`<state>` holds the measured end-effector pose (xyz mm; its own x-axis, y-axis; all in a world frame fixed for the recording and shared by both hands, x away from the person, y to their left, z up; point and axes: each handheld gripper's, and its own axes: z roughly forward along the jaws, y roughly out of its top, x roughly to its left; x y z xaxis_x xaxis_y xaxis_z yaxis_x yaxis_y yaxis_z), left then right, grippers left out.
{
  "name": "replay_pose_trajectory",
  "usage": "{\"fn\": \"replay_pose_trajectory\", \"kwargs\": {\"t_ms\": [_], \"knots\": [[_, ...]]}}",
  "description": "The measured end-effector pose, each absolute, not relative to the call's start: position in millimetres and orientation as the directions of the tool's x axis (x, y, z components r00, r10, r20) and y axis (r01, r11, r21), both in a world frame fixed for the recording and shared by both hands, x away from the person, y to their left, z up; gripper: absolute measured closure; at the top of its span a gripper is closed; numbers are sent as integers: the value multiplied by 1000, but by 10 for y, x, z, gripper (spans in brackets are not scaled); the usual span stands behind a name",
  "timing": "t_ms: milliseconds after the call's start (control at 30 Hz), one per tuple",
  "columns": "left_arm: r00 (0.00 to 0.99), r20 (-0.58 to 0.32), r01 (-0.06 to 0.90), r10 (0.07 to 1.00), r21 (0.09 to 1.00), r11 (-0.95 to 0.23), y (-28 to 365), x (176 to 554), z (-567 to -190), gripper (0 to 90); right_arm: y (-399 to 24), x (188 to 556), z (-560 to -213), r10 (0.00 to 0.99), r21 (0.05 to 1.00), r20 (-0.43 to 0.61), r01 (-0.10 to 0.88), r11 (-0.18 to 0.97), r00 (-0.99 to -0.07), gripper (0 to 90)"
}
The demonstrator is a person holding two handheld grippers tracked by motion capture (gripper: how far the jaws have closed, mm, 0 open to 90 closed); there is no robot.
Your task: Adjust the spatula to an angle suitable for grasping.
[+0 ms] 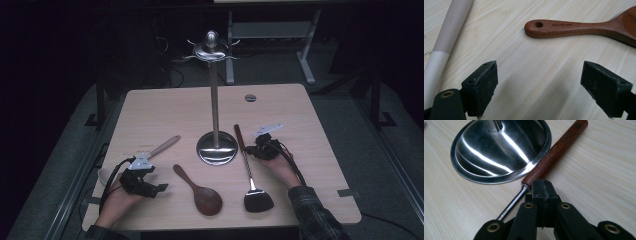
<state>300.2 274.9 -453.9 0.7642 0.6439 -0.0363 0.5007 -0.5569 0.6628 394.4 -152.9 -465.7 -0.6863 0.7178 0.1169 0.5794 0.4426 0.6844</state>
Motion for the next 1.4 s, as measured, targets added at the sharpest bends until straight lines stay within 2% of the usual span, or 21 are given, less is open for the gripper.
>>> {"fn": "replay_pose_trajectory", "kwargs": {"t_ms": [400, 433, 567, 767, 1400], "knots": [[767, -39, 496, 640, 668, -554, 2738, 2988, -4540, 140, -1528, 3756, -4495, 707, 675, 104, 571, 466, -700, 898], [767, -39, 497, 641, 668, -554, 2740, 2987, -4535, 141, -1494, 3568, -4407, 686, 671, 105, 560, 486, -720, 898], [767, -37, 496, 641, 668, -555, 2733, 2985, -4533, 143, -1433, 3383, -4387, 657, 667, 122, 552, 500, -744, 898], [767, -35, 495, 641, 668, -556, 2725, 2980, -4537, 142, -1340, 3185, -4465, 627, 633, 85, 529, 566, -774, 895], [765, -36, 498, 642, 665, -557, 2733, 2983, -4536, 143, -1415, 3185, -4535, 620, 598, 89, 539, 593, -780, 898]]}}
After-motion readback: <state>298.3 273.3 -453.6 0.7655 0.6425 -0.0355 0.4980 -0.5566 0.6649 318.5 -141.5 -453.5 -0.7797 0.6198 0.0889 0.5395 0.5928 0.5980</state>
